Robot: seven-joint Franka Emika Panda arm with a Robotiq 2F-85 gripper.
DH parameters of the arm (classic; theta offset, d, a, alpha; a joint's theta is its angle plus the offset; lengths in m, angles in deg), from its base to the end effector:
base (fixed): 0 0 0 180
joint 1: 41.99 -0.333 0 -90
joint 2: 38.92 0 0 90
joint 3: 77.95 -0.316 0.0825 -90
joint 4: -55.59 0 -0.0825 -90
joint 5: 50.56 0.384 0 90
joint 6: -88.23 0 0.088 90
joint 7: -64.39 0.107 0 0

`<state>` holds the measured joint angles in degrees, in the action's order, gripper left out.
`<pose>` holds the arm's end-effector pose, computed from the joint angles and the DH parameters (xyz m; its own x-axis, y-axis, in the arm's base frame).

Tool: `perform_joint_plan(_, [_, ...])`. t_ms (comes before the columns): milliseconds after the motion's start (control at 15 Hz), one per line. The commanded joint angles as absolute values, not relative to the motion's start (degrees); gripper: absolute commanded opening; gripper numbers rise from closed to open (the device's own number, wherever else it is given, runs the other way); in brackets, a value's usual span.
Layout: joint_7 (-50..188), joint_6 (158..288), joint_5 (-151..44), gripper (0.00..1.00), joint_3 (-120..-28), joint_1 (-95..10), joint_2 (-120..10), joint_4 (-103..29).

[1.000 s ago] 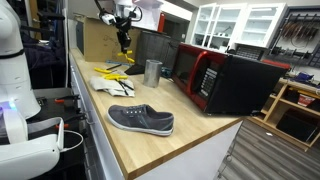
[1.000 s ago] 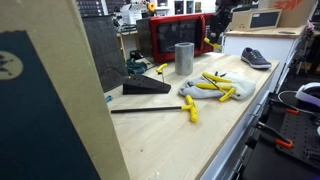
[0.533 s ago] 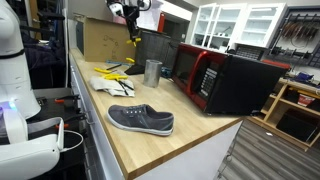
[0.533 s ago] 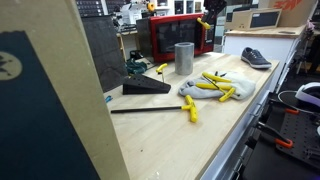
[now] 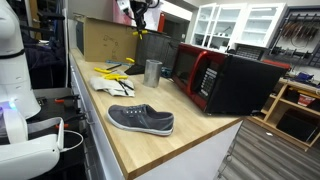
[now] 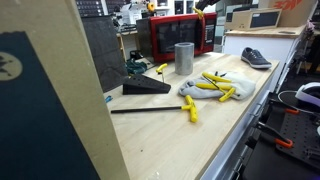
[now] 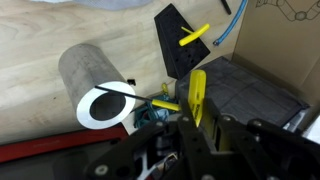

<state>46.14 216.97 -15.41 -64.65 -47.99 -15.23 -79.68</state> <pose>0.4527 -0.0498 0.5158 0.9191 -0.2177 0.3284 -0.0113 -0.8477 -0.5304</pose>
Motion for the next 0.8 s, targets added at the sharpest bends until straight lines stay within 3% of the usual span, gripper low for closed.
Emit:
perform_joint_plan(0, [42.0, 213.8, -10.0, 0.05, -63.4, -47.7, -20.2, -74.6])
perform_joint_plan(733, [32.2, 209.7, 2.8, 0.05, -64.7, -42.2, -34.4, -64.1])
